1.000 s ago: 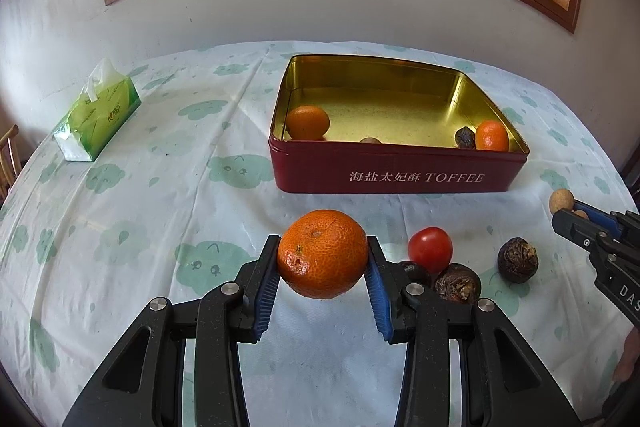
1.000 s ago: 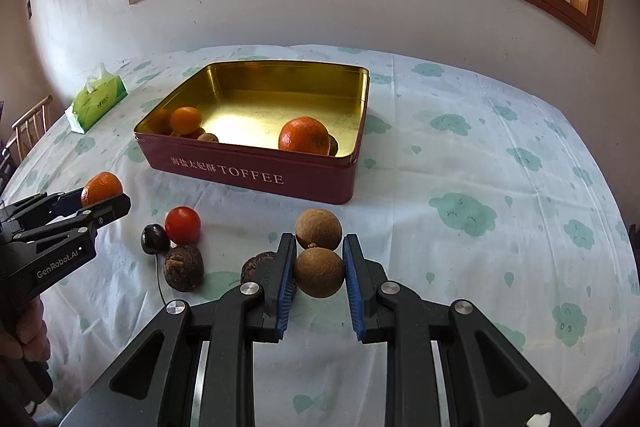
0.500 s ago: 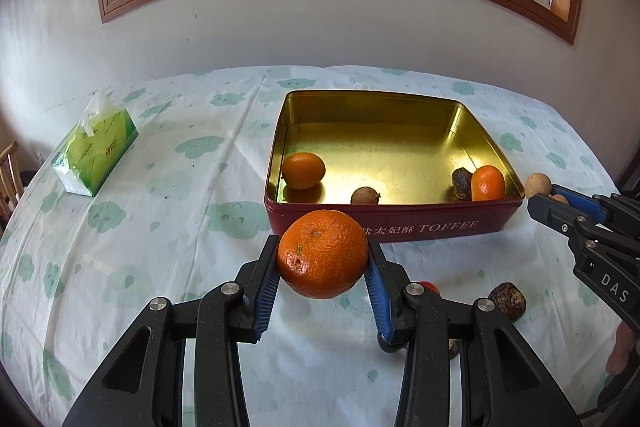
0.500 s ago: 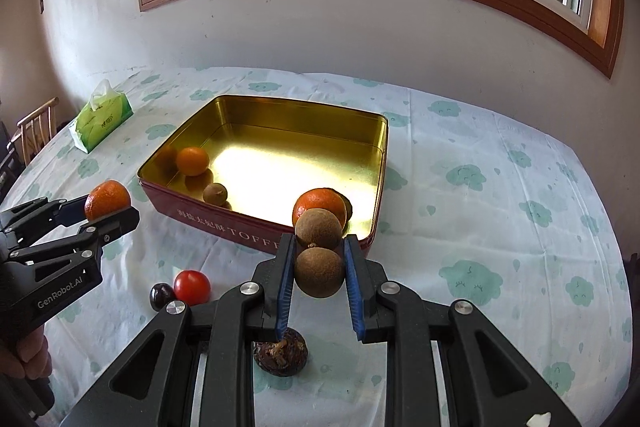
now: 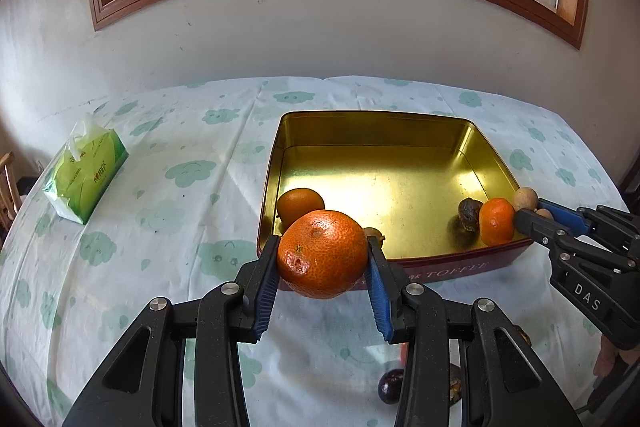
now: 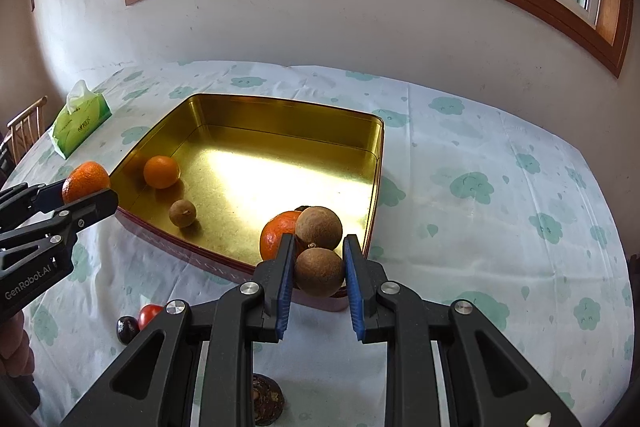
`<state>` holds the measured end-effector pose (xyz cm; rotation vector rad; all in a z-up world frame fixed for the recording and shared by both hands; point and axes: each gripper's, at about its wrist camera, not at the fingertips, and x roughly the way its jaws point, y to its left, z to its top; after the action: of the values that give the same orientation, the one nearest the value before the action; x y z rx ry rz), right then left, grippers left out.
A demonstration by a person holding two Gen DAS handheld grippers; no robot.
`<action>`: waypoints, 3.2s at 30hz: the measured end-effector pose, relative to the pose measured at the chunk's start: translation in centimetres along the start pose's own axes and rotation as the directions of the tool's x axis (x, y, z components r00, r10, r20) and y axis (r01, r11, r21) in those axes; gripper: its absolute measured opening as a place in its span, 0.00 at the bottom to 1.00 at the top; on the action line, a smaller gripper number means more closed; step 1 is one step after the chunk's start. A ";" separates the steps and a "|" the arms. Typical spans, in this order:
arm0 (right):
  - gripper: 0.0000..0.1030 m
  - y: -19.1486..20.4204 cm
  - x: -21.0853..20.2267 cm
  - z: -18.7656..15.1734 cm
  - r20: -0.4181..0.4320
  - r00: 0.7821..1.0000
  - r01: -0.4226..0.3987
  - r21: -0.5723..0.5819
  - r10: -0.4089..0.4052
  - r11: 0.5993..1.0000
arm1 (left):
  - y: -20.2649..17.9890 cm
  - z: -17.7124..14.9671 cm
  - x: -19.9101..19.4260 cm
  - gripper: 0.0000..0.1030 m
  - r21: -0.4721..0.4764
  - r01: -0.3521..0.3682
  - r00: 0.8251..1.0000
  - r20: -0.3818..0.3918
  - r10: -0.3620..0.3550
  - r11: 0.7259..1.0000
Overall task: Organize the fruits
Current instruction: 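Carry the mandarin and longans over the tin with both grippers, then open both grippers to drop the mandarin and longans into the tin, then move both open grippers back toward the remaining fruits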
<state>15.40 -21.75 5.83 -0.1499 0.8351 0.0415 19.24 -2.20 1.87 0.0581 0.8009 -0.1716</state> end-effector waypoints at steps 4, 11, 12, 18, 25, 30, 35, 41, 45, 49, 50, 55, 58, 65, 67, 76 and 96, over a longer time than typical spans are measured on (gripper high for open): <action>0.21 0.6 0.4 0.7 0.012 1.000 -0.016 -0.008 0.016 1.000 | -0.1 0.4 1.1 0.40 0.002 -0.001 1.000 -0.010 0.001 1.000; 0.21 1.8 1.7 2.4 0.016 0.999 -0.037 -0.031 0.037 0.999 | -0.1 1.2 2.5 0.40 0.000 -0.006 1.000 -0.019 0.006 1.000; 0.21 1.9 1.9 2.6 0.017 0.999 -0.036 -0.033 0.037 0.999 | -0.1 1.4 2.7 0.40 0.003 -0.007 1.000 -0.020 0.007 1.000; 0.22 1.6 3.0 3.9 0.015 1.000 -0.021 -0.039 0.022 0.999 | -0.5 2.5 4.1 0.40 0.020 -0.012 1.000 -0.017 0.013 1.000; 0.22 0.6 4.8 4.6 -0.012 1.000 0.000 -0.031 -0.001 1.000 | -0.5 4.1 6.0 0.40 0.022 -0.014 1.000 -0.021 0.015 1.000; 0.22 0.4 5.7 4.6 -0.025 1.000 -0.001 -0.024 0.001 1.000 | -0.7 4.7 7.0 0.40 0.019 -0.021 1.000 -0.022 0.021 1.000; 0.22 0.4 6.6 4.7 -0.037 0.999 -0.002 -0.025 0.001 1.000 | -1.1 5.0 7.9 0.40 0.027 -0.027 0.999 -0.032 0.027 0.999; 0.22 0.3 7.3 4.9 -0.050 0.999 -0.001 -0.020 0.000 1.000 | -1.2 5.2 9.1 0.40 0.039 -0.046 0.997 -0.053 0.048 0.998; 0.22 0.1 8.0 5.0 -0.061 0.998 -0.001 -0.010 0.000 1.000 | -0.8 5.4 9.7 0.40 0.023 -0.050 0.997 -0.063 0.052 0.998; 0.22 0.0 8.5 4.9 -0.071 0.997 0.000 -0.006 0.000 1.000 | -0.6 5.6 10.3 0.40 0.008 -0.050 0.996 -0.077 0.051 0.999; 0.22 -0.1 8.6 4.9 -0.074 0.997 0.000 -0.006 0.000 1.000 | -0.7 5.6 10.4 0.40 0.008 -0.050 0.996 -0.080 0.051 0.999; 0.22 -0.2 8.8 4.8 -0.080 0.997 -0.003 0.003 0.003 1.000 | -0.8 5.4 10.9 0.40 0.003 -0.055 0.994 -0.098 0.055 0.998; 0.23 -0.2 8.8 4.9 -0.076 0.997 -0.003 0.002 0.003 1.000 | -0.8 5.3 11.0 0.40 0.005 -0.060 0.993 -0.102 0.060 0.998; 0.31 -0.2 8.3 5.0 -0.063 0.998 -0.001 0.006 0.002 1.000 | -0.7 5.3 10.9 0.41 -0.007 -0.051 0.993 -0.106 0.050 0.999; 0.32 -0.2 8.1 5.1 -0.061 0.998 0.000 0.004 0.000 1.000 | -0.6 5.3 10.7 0.45 -0.013 -0.044 0.994 -0.105 0.043 0.999; 0.37 -0.3 6.1 5.2 -0.028 1.000 0.006 0.008 -0.006 1.000 | -0.9 5.6 8.2 0.55 0.001 -0.045 0.998 -0.054 0.045 0.999; 0.37 0.5 -1.8 2.7 0.039 0.999 0.005 0.013 -0.006 1.000 | -0.7 2.5 -0.1 0.55 -0.014 -0.045 0.999 0.013 0.046 0.999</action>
<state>16.12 -20.79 8.90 -0.1386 0.7956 0.0336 20.82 -3.18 3.63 0.0623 0.7866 -0.1234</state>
